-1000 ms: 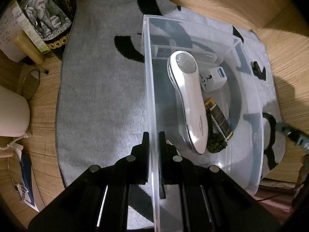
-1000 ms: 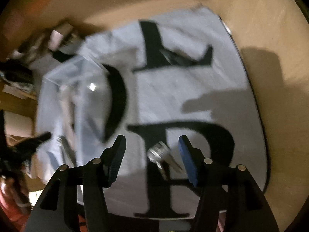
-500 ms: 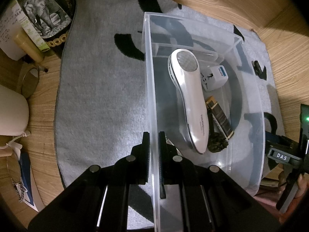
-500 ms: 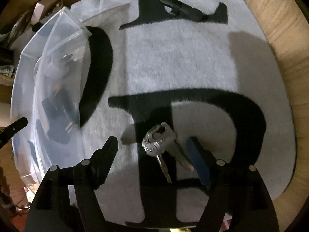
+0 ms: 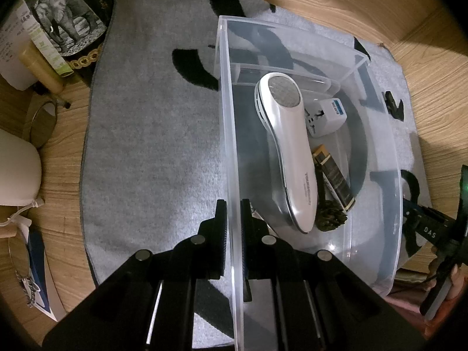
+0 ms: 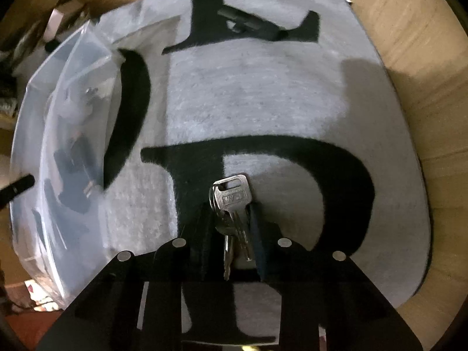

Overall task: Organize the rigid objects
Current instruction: 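Move the right gripper to the silver keys and grasp them, then carry the keys into the clear box and release them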

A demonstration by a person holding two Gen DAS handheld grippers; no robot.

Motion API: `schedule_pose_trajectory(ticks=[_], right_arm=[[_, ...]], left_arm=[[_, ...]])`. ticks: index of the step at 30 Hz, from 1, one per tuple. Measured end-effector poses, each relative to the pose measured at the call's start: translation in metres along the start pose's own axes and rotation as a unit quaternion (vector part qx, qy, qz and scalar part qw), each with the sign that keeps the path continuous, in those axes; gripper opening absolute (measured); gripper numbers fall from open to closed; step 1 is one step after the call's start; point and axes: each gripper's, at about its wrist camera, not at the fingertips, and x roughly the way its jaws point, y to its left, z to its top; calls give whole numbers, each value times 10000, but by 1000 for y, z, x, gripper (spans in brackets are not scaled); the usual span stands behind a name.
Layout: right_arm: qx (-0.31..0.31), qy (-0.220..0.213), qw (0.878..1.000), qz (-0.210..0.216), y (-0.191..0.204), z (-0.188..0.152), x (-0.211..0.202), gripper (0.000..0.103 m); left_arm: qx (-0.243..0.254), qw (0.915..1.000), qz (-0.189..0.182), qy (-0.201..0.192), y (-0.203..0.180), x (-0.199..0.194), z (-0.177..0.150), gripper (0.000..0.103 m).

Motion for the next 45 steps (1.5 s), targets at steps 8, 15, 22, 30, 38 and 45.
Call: schedule_pose_trajectory(ticks=[8,15,22,30,38,45], right_arm=[[57,-325,9994,113,3,-2,-28,23],[-48,-830,9959,366,17,10,-70,23],[-360,-1200,9897,688,51,17,-96,23],[-884,-1360,9814,1029,96,27,-106,23],[-1338,-823,9772,1432,133,15,-83,23],[-1722,-259,9757,1326,160,3,-42,23]], left_arm=[[37,10000,-3,4,-1,2,2,7],[53,10000,-17,1,-2,3,2,8],[78,10000,-53,-12,1,2,1,8],[142,9999,-77,-11,1,1,1,8],[213,9997,-94,-10,0,1,1,9],[216,9997,-92,-10,0,1,1,9]])
